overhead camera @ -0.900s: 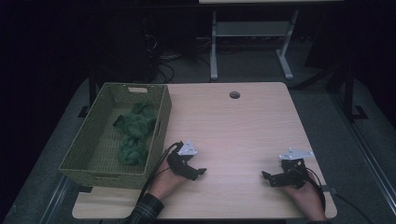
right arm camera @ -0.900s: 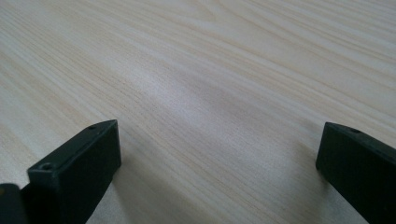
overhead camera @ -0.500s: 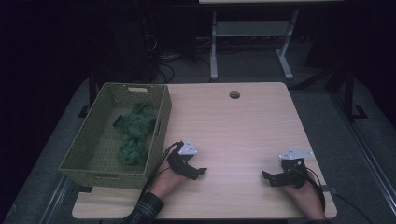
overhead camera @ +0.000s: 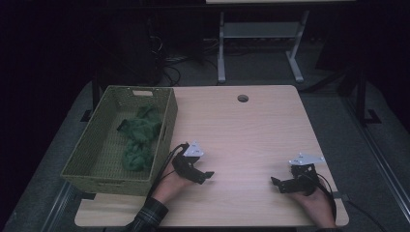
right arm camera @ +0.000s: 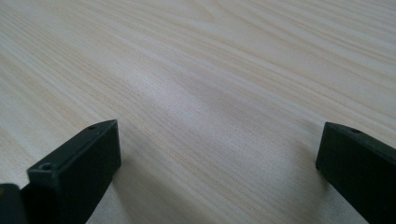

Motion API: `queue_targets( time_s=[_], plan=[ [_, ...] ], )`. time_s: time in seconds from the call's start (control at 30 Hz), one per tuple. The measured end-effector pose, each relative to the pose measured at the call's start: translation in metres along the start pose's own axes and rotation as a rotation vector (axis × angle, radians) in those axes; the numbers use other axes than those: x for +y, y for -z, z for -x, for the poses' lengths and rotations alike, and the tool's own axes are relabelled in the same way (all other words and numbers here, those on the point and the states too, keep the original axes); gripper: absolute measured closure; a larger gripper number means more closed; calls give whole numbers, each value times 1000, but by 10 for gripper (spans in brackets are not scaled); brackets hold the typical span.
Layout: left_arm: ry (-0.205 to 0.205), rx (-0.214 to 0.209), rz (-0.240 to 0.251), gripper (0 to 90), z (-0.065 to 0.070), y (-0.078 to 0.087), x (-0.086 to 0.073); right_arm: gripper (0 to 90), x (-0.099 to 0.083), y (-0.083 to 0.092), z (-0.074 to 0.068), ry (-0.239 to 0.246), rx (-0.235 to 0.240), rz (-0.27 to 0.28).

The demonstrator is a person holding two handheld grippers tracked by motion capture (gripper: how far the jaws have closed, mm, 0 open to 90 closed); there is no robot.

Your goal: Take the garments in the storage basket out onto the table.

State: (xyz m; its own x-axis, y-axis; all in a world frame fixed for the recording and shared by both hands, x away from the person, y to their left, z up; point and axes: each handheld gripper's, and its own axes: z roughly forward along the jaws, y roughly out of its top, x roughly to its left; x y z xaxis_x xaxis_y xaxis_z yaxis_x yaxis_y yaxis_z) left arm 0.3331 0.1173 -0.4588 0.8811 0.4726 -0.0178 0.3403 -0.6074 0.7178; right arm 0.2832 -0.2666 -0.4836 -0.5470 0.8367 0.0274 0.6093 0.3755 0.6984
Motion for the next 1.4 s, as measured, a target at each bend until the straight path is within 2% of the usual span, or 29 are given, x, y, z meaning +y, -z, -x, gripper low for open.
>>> queue_targets(
  time_s=[0.33, 0.5, 0.6, 0.9, 1.1, 1.4],
  plan=[
    [24, -32, 9, 136, 5, 11, 4, 0, 0, 0, 0, 0, 0, 0],
    [5, -36, 6, 136, 7, 16, 11, 0, 0, 0, 0, 1, 0, 0],
    [17, -35, 21, 136, 7, 18, 14, 0, 0, 1, -1, -5, -4, -1],
    [5, -40, 4, 137, 9, 26, 23, 0, 0, 1, -1, -9, -5, -3],
    [9, -48, 15, 137, 8, 34, 27, 0, 0, 1, -1, -12, -3, -5],
    [-16, -45, 13, 137, 8, 44, 40, 0, 0, 1, -1, -12, -4, -4]
  ],
)
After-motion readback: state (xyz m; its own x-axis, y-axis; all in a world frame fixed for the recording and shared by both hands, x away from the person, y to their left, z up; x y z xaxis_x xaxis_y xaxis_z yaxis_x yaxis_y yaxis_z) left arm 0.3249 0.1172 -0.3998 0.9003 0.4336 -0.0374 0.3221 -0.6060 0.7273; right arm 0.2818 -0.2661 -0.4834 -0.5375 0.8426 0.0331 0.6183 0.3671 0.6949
